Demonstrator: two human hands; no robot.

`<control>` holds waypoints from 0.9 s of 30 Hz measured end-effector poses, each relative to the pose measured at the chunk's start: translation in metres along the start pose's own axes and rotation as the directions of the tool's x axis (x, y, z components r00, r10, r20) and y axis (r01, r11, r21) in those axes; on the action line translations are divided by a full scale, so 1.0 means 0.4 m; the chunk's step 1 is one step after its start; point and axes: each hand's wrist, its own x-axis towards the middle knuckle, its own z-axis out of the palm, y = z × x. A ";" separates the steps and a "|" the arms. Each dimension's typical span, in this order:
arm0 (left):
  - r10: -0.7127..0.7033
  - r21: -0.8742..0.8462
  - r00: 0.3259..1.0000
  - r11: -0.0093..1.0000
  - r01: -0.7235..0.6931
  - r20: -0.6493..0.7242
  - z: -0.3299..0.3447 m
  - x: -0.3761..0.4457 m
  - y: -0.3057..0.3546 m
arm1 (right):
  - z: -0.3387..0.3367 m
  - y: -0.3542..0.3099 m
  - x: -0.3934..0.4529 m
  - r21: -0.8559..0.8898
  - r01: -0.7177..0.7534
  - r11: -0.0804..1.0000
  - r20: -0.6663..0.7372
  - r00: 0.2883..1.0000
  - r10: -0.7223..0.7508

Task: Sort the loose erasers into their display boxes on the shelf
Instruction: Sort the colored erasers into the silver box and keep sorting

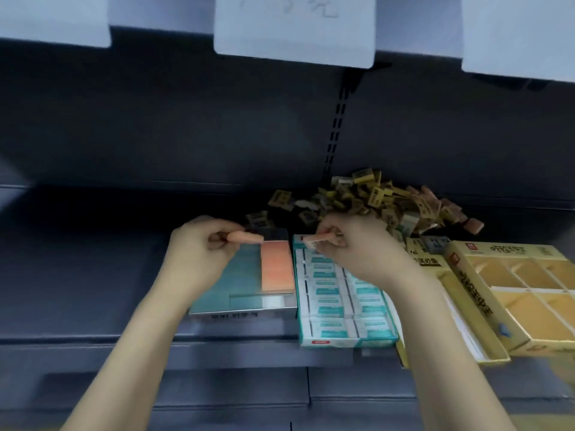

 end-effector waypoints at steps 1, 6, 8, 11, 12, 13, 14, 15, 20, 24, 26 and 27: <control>-0.009 -0.001 1.000 1.000 0.009 -0.016 -0.006 0.000 -0.010 | 0.011 -0.008 -0.005 0.010 -0.005 1.000 -0.010 1.000 0.005; -0.023 0.008 0.999 1.000 0.023 0.029 -0.009 -0.003 -0.039 | 0.074 -0.041 -0.025 0.066 -0.057 0.996 -0.019 0.998 0.058; 0.001 0.032 0.997 0.999 -0.003 0.077 -0.011 -0.005 -0.046 | 0.089 -0.048 -0.030 0.080 -0.078 0.994 -0.050 0.995 0.082; 0.021 0.059 0.989 0.998 -0.030 0.149 -0.025 -0.011 -0.048 | 0.093 -0.057 -0.032 0.072 -0.094 0.993 -0.073 0.992 0.099; 0.032 0.071 0.983 0.996 -0.046 0.182 -0.031 -0.014 -0.047 | 0.093 -0.060 -0.032 0.066 -0.096 0.993 -0.072 0.992 0.101; 0.049 0.089 0.975 0.994 -0.069 0.217 -0.037 -0.017 -0.047 | 0.093 -0.063 -0.032 0.059 -0.096 0.994 -0.072 0.992 0.100; 0.067 0.107 0.964 0.989 -0.097 0.257 -0.042 -0.020 -0.047 | 0.093 -0.065 -0.032 0.054 -0.093 0.994 -0.076 0.992 0.097; 0.083 0.128 0.949 0.984 -0.127 0.305 -0.046 -0.021 -0.045 | 0.092 -0.067 -0.032 0.060 -0.094 0.994 -0.081 0.992 0.098; 0.060 0.218 0.842 0.954 -0.206 0.536 -0.041 -0.022 -0.039 | 0.093 -0.086 -0.034 0.160 -0.100 0.982 -0.058 0.992 0.110; 0.037 0.296 0.808 0.920 -0.258 0.589 -0.020 -0.024 -0.040 | 0.104 -0.084 -0.042 0.269 -0.140 0.953 -0.035 0.987 0.155; 0.037 0.291 0.811 0.923 -0.252 0.584 -0.016 -0.025 -0.044 | 0.107 -0.081 -0.046 0.362 -0.166 0.917 -0.006 0.984 0.181; 0.041 0.270 0.814 0.933 -0.239 0.580 -0.016 -0.026 -0.046 | 0.108 -0.078 -0.048 0.409 -0.173 0.896 0.002 0.982 0.189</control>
